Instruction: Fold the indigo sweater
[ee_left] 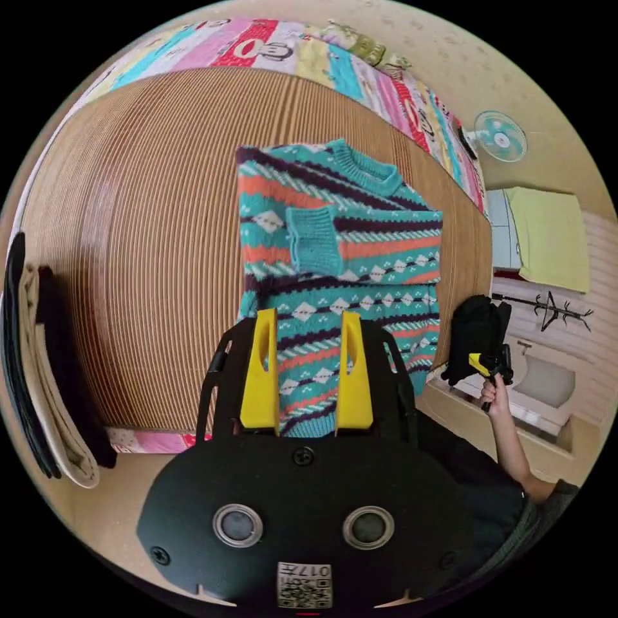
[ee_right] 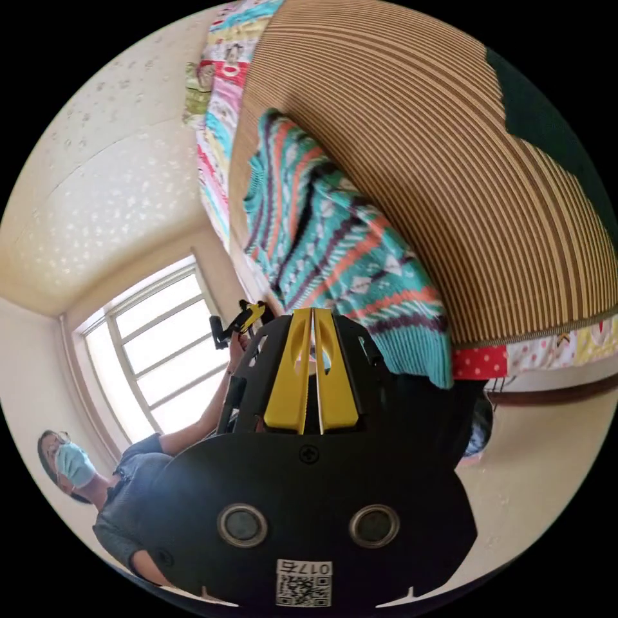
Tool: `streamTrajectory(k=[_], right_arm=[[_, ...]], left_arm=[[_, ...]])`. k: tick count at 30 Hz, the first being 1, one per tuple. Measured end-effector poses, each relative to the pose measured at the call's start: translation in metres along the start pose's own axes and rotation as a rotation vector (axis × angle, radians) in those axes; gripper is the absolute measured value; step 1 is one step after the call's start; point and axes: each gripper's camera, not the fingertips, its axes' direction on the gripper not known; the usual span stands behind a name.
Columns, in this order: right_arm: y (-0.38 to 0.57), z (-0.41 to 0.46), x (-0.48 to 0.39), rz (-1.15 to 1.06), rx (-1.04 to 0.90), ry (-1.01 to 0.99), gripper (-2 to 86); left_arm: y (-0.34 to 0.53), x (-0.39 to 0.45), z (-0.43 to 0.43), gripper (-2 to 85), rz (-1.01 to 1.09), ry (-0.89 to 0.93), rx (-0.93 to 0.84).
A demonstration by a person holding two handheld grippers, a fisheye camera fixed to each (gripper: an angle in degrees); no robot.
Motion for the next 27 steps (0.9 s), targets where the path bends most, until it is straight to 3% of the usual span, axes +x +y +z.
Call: streamTrajectory(k=[4,9,14,17,19,20,22,26,27], right_arm=[[0.014,0.006,0.034,0.097,-0.027,0.202,8.4],[0.005,0.000,0.048,0.155,-0.099,0.422,17.1],[-0.012,0.012,0.056,0.130,-0.275,0.588,16.2],[-0.012,0.015,0.048,0.100,-0.320,0.755,12.2],[-0.011,0.017,0.043,0.056,-0.402,0.775,7.6],[-0.008,0.020,0.041,0.027,-0.488,0.716,5.3],[-0.001,0.014,0.039,0.006,-0.563,0.582,4.3],[0.030,-0.041,0.015,-0.167,-0.550,-0.161,3.4],[0.036,-0.052,0.012,-0.197,-0.534,-0.248,3.4]], left_arm=[[0.101,-0.061,0.017,16.4,-0.160,0.057,-0.032],[0.168,-0.073,0.016,17.1,-0.160,0.033,-0.079],[0.178,-0.081,0.018,14.9,-0.115,0.027,-0.235],[0.168,-0.089,0.015,7.0,-0.100,0.001,-0.392],[0.158,-0.096,0.005,4.7,-0.073,0.096,-0.497],[0.157,-0.098,-0.001,4.6,-0.054,0.128,-0.515],[0.153,-0.102,-0.032,4.3,0.080,0.405,-0.569],[0.163,-0.116,-0.121,4.0,0.271,0.782,-0.485],[0.168,-0.124,-0.157,4.0,0.321,0.865,-0.413]])
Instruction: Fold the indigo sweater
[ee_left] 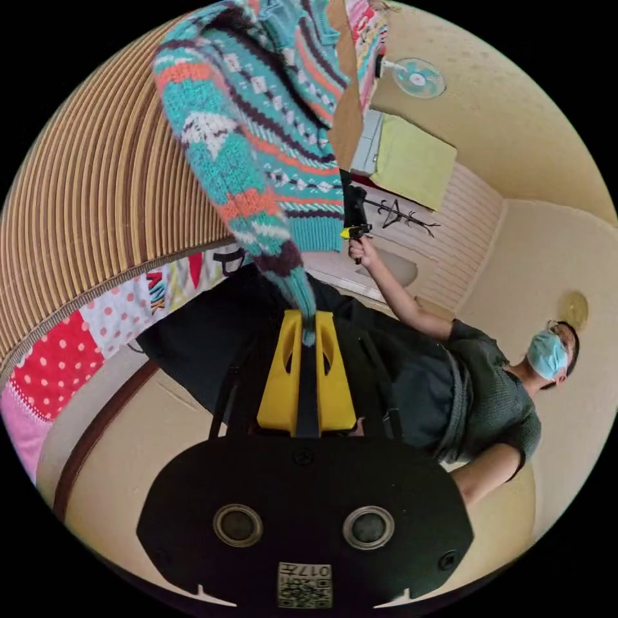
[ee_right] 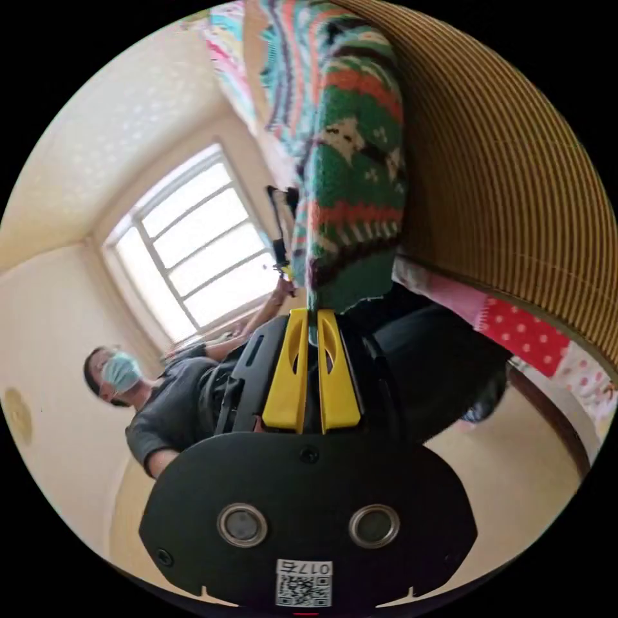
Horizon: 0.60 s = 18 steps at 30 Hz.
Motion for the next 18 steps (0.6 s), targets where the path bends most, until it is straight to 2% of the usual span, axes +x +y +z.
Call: streamTrajectory(k=[2,4,8,11,12,16,18], right_arm=[[0.040,-0.016,-0.023,-0.212,0.063,-0.237,3.2],[0.067,-0.021,-0.039,-0.361,0.072,-0.341,3.1],[0.094,-0.013,-0.058,-0.554,0.072,-0.397,2.7],[0.074,-0.019,-0.029,-0.426,0.247,-0.339,2.5],[0.067,-0.021,-0.018,-0.376,0.286,-0.342,2.5],[0.015,-0.026,0.057,0.057,0.593,-0.463,2.2],[-0.002,-0.028,0.053,0.132,0.711,-0.417,2.3]], left_arm=[[0.027,0.035,-0.035,4.0,0.159,0.084,0.099],[0.062,0.075,-0.075,4.0,0.383,0.235,0.225],[0.087,0.102,-0.110,4.1,0.563,0.399,0.363],[0.080,0.075,-0.130,4.2,0.397,0.356,0.588],[0.071,0.052,-0.134,4.2,0.273,0.339,0.662],[0.042,-0.015,-0.139,4.1,-0.144,0.367,0.961],[0.015,-0.019,-0.141,4.1,-0.203,0.373,0.979]])
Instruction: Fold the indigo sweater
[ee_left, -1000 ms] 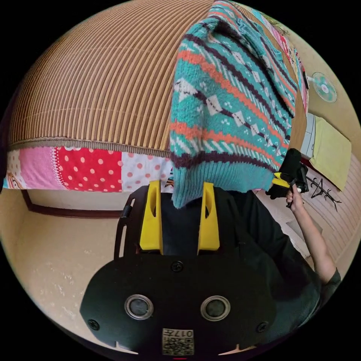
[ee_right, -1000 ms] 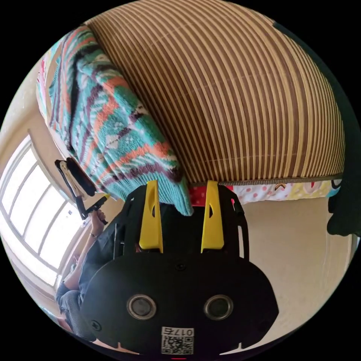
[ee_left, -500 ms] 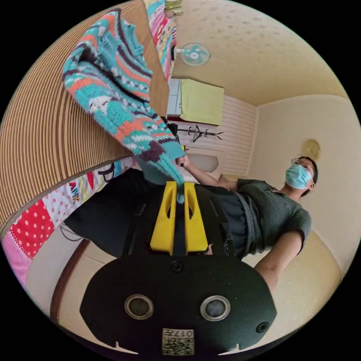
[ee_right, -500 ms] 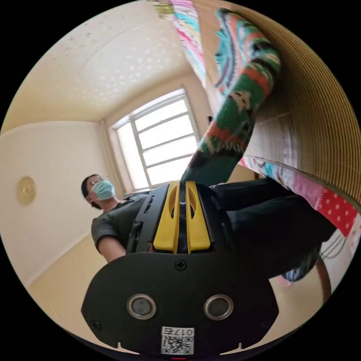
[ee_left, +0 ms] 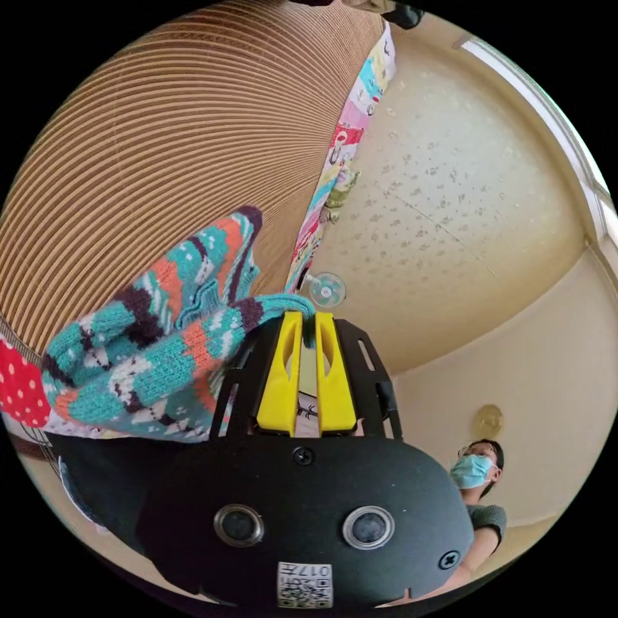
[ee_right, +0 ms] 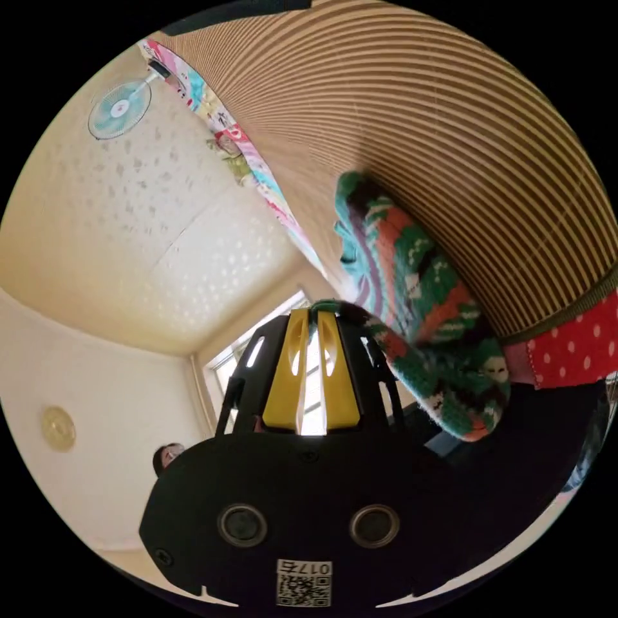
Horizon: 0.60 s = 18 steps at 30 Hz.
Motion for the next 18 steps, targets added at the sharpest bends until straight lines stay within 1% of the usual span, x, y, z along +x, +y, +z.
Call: streamTrajectory(k=[3,5,6,7,8,9,10,11,12,13,15,17,18], right_arm=[[-0.022,0.032,-0.036,-0.091,0.078,0.124,2.5],[-0.032,0.055,-0.059,-0.127,0.172,0.201,2.8],[-0.034,0.059,-0.061,-0.118,0.195,0.220,2.9],[-0.036,0.069,-0.064,-0.100,0.240,0.283,3.1],[-0.036,0.077,-0.068,-0.101,0.270,0.364,3.5],[-0.035,0.081,-0.070,-0.113,0.280,0.407,3.8],[-0.030,0.090,-0.076,-0.149,0.304,0.496,3.2],[-0.021,0.101,-0.082,-0.187,0.334,0.584,2.7],[-0.016,0.108,-0.084,-0.208,0.339,0.623,2.5],[-0.010,0.124,-0.083,-0.254,0.302,0.699,2.0],[-0.001,0.160,-0.072,-0.313,0.153,0.814,1.3],[0.015,0.215,-0.042,-0.352,-0.100,0.957,0.9],[0.020,0.228,-0.035,-0.363,-0.147,0.985,0.8]], left_arm=[[-0.033,0.025,0.047,4.2,0.036,-0.075,-0.060],[-0.051,0.045,0.065,4.6,0.078,-0.152,-0.068],[-0.060,0.057,0.070,5.7,0.114,-0.245,-0.059],[-0.069,0.068,0.075,7.0,0.165,-0.374,-0.068],[-0.072,0.073,0.076,7.8,0.193,-0.453,-0.070],[-0.075,0.081,0.075,9.4,0.238,-0.635,-0.062],[-0.075,0.086,0.073,10.7,0.270,-0.810,-0.044],[-0.074,0.086,0.071,11.6,0.285,-0.883,-0.037],[-0.073,0.082,0.068,13.4,0.311,-0.983,-0.044],[-0.074,0.071,0.065,15.5,0.311,-1.030,-0.086],[-0.076,0.045,0.060,18.5,0.270,-1.043,-0.177],[-0.074,0.020,0.053,20.2,0.242,-0.970,-0.231],[-0.072,0.009,0.049,20.2,0.239,-0.888,-0.247]])
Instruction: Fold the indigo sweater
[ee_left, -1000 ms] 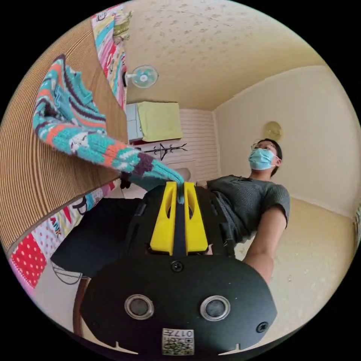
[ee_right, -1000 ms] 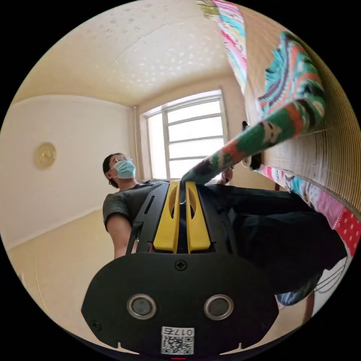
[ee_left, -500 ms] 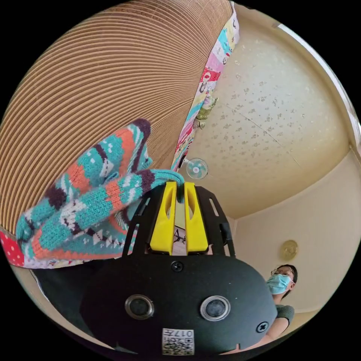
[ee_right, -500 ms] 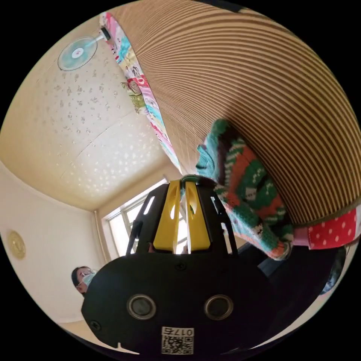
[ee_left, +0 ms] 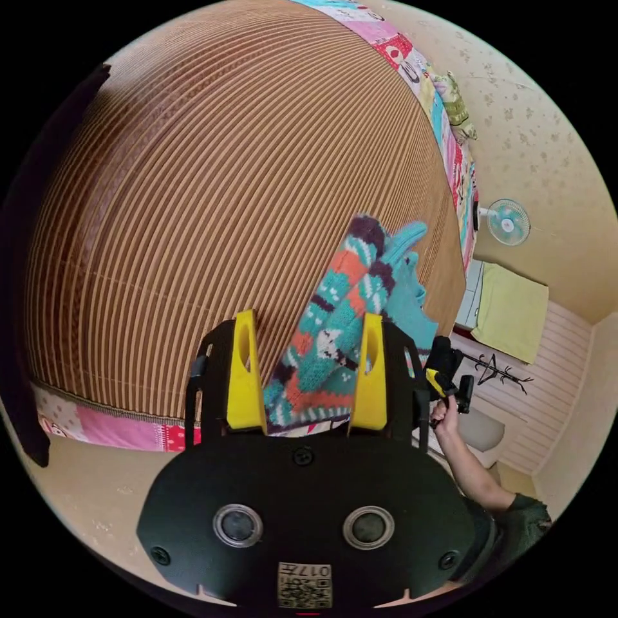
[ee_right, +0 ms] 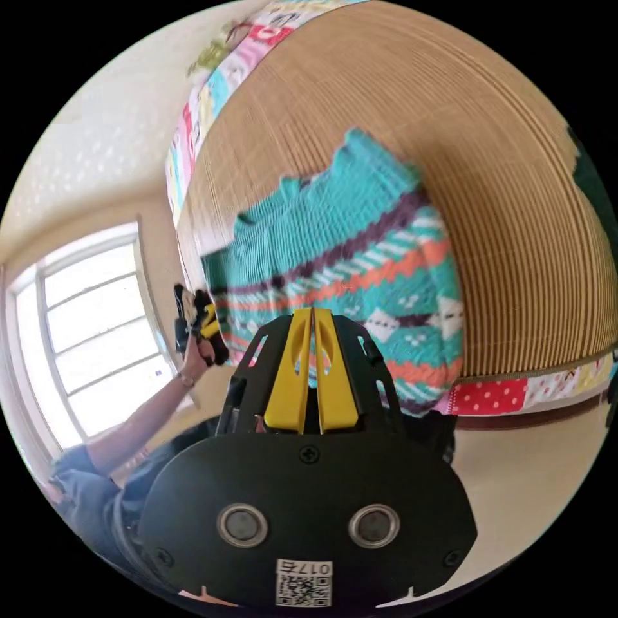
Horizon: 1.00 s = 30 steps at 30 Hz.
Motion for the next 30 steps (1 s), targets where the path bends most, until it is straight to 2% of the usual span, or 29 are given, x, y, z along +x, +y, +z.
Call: streamTrajectory(k=[2,4,6,9,10,12,13,15,18,20,21,23,25,28,30], right_arm=[[0.008,0.045,-0.035,-0.117,-0.103,0.056,0.6],[0.007,0.074,-0.063,-0.185,-0.146,0.080,0.5],[0.001,0.099,-0.090,-0.235,-0.174,0.100,0.5],[-0.014,0.131,-0.126,-0.263,-0.183,0.149,0.5],[-0.020,0.143,-0.136,-0.250,-0.190,0.197,0.5],[-0.029,0.161,-0.143,-0.215,-0.226,0.308,0.4],[-0.033,0.171,-0.145,-0.222,-0.252,0.311,0.4],[-0.039,0.174,-0.141,-0.172,-0.262,0.271,0.4],[-0.043,0.171,-0.134,-0.128,-0.269,0.151,0.3],[-0.044,0.168,-0.137,-0.189,-0.287,0.098,0.3],[-0.043,0.166,-0.137,-0.188,-0.285,0.078,0.3],[-0.036,0.156,-0.134,-0.124,-0.252,-0.032,0.4],[-0.025,0.144,-0.130,-0.051,-0.209,-0.107,0.5],[0.002,0.110,-0.127,0.000,-0.117,-0.218,0.6],[0.021,0.083,-0.114,0.068,-0.069,-0.303,0.7]], left_arm=[[0.002,-0.012,0.015,19.2,0.002,0.104,-0.059],[0.001,-0.017,0.053,18.3,0.039,0.180,-0.258],[0.005,-0.016,0.059,17.2,0.079,0.096,-0.308],[0.012,-0.027,0.049,16.4,0.080,0.021,-0.228],[0.014,-0.036,0.044,16.7,0.059,0.044,-0.175],[0.013,-0.047,0.054,16.9,0.039,0.120,-0.194],[0.013,-0.051,0.074,16.8,0.032,0.204,-0.270],[0.017,-0.058,0.097,16.2,-0.043,0.241,-0.315],[0.028,-0.054,0.103,10.7,-0.055,0.195,-0.289],[0.034,-0.040,0.104,8.6,0.031,0.329,-0.294],[0.039,-0.021,0.103,8.1,0.111,0.419,-0.290],[0.050,0.022,0.108,8.0,0.245,0.439,-0.309],[0.072,0.097,0.131,7.9,0.415,0.324,-0.313],[0.103,0.184,0.181,7.8,0.530,0.204,-0.242],[0.123,0.235,0.223,7.9,0.636,0.108,-0.263]])
